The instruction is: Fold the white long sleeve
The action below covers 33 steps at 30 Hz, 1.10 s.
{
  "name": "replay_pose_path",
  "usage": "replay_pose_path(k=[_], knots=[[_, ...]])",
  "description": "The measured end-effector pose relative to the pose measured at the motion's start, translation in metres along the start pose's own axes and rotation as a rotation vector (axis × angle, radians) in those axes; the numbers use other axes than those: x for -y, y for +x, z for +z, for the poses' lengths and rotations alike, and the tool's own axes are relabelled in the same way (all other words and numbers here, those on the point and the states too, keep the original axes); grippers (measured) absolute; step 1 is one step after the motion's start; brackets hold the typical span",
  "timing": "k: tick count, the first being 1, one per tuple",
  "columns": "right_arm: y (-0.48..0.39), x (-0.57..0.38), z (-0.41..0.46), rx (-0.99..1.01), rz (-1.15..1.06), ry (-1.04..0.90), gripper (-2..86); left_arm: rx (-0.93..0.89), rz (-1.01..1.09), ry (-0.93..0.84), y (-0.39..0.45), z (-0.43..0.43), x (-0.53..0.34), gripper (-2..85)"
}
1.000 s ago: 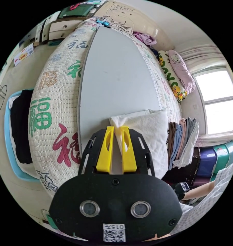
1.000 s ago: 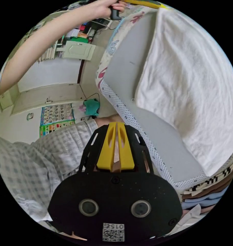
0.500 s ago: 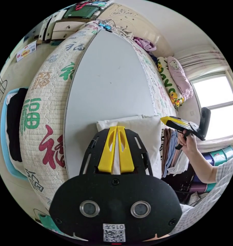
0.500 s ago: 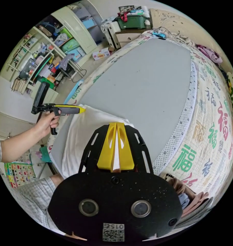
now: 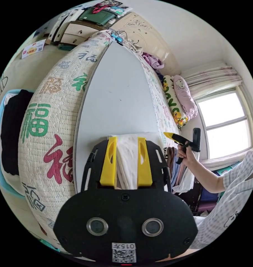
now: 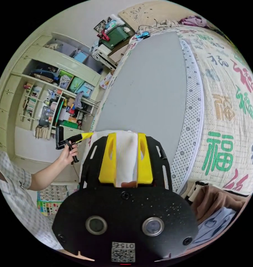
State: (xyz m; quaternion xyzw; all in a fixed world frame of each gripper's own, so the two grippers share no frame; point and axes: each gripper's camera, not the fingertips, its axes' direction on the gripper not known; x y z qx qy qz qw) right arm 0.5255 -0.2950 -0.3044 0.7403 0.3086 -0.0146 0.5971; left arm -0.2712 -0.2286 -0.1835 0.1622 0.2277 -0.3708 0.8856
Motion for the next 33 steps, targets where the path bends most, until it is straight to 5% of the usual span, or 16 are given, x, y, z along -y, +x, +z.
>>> replay_pose_path(k=[9, 17, 25, 33], knots=[[-0.042, -0.034, 0.009, 0.127, -0.061, -0.138, 17.0, -0.046, 0.020, -0.079, -0.054, 0.033, -0.029, 14.2], [-0.112, -0.107, -0.014, 0.175, 0.076, 0.007, 11.4, -0.191, -0.027, -0.107, -0.092, 0.077, -0.042, 8.6], [-0.293, -0.249, -0.160, 0.208, -0.198, 0.403, 9.3, -0.310, 0.390, 0.149, 0.017, -0.022, -0.104, 7.4], [-0.435, -0.436, -0.298, 0.068, -0.364, 0.676, 9.2, -0.397, 0.801, 0.133, 0.146, -0.040, -0.170, 7.5]])
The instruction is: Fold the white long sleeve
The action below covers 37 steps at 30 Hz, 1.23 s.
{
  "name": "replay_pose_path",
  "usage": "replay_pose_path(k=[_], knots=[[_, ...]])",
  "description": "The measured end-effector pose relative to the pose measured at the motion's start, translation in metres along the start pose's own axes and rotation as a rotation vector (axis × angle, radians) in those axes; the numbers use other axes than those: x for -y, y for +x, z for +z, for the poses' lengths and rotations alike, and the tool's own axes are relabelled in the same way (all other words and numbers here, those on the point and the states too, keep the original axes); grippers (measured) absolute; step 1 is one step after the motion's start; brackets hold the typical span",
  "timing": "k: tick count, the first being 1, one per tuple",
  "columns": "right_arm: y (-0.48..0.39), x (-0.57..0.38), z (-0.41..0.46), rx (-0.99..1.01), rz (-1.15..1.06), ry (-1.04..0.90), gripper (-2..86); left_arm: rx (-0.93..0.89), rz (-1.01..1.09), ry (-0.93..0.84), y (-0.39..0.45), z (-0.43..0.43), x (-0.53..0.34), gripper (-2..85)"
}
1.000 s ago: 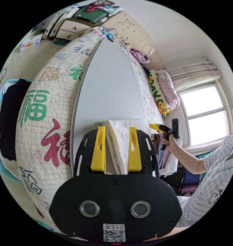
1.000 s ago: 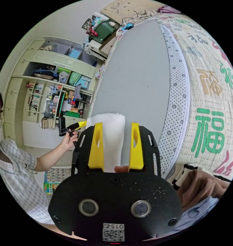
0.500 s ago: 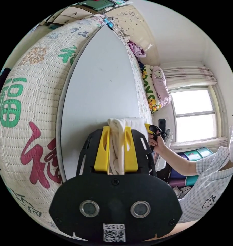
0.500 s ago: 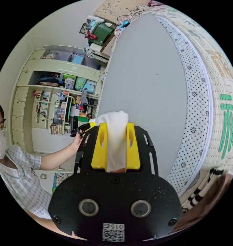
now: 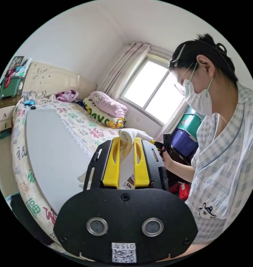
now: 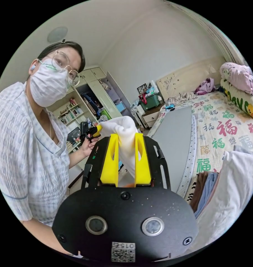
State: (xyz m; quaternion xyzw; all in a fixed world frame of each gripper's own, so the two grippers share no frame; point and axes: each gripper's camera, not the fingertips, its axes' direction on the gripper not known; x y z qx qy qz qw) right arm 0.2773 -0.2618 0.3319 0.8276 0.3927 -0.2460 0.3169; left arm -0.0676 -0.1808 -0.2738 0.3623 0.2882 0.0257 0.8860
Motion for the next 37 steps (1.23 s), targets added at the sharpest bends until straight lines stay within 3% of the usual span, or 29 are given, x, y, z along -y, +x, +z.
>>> replay_pose_path(k=[7, 10, 13, 17, 21, 24, 30, 33, 37], knots=[[-0.066, -0.017, -0.182, -0.058, 0.030, 0.109, 9.2, -0.264, 0.026, -0.104, 0.062, 0.142, -0.020, 7.5], [-0.080, -0.006, -0.256, -0.119, 0.102, 0.067, 9.2, -0.374, -0.045, -0.176, 0.073, 0.222, -0.034, 7.4], [-0.078, 0.019, -0.307, -0.252, 0.113, -0.015, 9.3, -0.367, -0.063, -0.230, 0.068, 0.312, -0.046, 7.5], [0.029, 0.032, -0.334, -0.291, 0.231, -0.027, 9.5, -0.332, -0.110, -0.275, 0.017, 0.439, -0.079, 7.6], [0.171, 0.015, -0.300, -0.463, 0.461, -0.137, 10.3, -0.041, -0.324, -0.346, -0.093, 0.577, -0.152, 7.6], [0.181, 0.016, -0.309, -0.445, 0.465, -0.073, 10.6, -0.080, -0.464, -0.333, -0.133, 0.617, -0.190, 7.1], [0.125, 0.000, -0.379, -0.651, 0.371, -0.020, 7.6, 0.255, -0.176, -0.413, -0.079, 0.628, -0.197, 7.3], [0.123, -0.043, -0.433, -0.922, 0.449, -0.126, 6.6, 0.159, 0.006, -0.434, -0.034, 0.674, -0.196, 6.7], [0.154, -0.085, -0.461, -0.960, 0.591, -0.260, 7.6, -0.171, 0.000, -0.588, 0.008, 0.817, -0.232, 6.7]])
